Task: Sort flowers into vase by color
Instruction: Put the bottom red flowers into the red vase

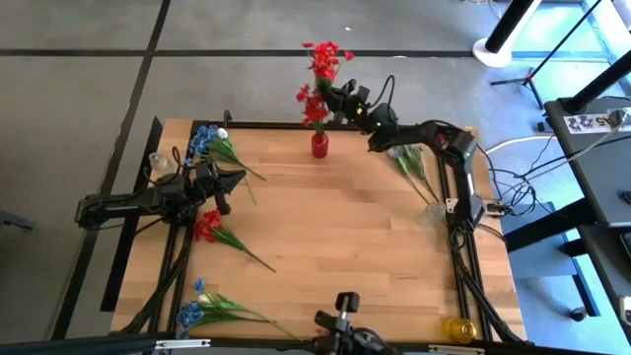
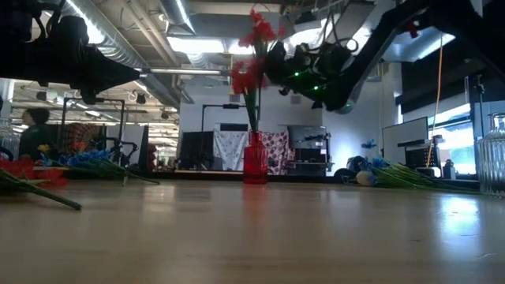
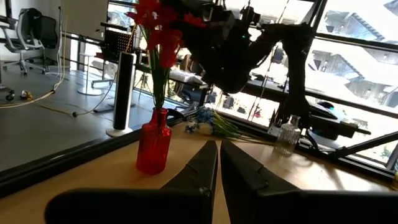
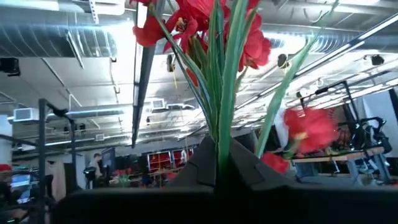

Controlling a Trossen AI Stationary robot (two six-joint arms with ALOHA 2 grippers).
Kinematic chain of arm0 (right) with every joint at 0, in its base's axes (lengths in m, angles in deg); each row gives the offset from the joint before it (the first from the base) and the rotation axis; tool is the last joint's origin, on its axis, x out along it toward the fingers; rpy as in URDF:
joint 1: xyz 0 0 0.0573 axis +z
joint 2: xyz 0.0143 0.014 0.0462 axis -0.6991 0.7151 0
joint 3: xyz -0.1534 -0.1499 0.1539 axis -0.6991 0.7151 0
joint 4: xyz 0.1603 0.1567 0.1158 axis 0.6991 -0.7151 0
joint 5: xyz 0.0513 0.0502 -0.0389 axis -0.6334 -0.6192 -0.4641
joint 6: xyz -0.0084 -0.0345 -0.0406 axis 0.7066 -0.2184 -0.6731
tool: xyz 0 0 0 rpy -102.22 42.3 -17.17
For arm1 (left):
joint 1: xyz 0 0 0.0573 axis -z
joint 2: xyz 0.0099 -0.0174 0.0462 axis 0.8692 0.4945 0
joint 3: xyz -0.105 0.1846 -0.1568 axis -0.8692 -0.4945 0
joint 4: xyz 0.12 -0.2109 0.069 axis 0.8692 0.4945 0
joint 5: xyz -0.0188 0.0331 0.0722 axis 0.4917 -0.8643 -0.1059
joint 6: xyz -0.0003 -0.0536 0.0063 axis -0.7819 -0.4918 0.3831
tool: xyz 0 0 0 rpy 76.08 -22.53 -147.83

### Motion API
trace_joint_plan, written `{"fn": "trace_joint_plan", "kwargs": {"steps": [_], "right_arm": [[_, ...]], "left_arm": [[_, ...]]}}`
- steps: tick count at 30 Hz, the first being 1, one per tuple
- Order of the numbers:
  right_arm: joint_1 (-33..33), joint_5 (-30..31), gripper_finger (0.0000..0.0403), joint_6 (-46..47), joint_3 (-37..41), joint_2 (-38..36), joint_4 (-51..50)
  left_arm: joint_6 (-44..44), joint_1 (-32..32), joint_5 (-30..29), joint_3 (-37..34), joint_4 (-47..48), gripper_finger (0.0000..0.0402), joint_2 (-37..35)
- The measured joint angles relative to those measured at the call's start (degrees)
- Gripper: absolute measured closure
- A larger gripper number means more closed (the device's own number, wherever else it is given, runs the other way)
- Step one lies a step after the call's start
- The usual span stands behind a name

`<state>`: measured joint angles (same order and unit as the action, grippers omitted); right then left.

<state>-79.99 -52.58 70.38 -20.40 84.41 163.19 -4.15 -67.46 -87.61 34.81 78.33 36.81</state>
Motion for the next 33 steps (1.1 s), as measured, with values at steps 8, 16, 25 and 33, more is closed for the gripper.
{"fn": "trace_joint_plan", "kwargs": {"steps": [8, 16, 25, 33], "right_arm": [[-0.03, 2.02, 0.0395, -0.03, -1.97, 4.15, -0.21], [0.37, 0.93, 0.0393, -0.46, -1.95, 5.55, -0.38], [0.35, -4.39, 0.0395, -0.66, -1.94, 5.55, -0.42], [-0.5, -5.51, 0.0395, -0.24, -1.89, 4.48, -0.49]], "left_arm": [[4.47, 0.0, -0.61, 0.0, -0.02, 0.0383, -0.01], [-1.56, 0.0, 0.03, -0.02, -2.32, 0.0383, -0.01], [-25.66, -0.02, -3.6, -0.02, -18.95, 0.0383, -0.01], [-30.24, -0.02, -3.02, 0.0, -21.31, 0.0383, 0.0]]}}
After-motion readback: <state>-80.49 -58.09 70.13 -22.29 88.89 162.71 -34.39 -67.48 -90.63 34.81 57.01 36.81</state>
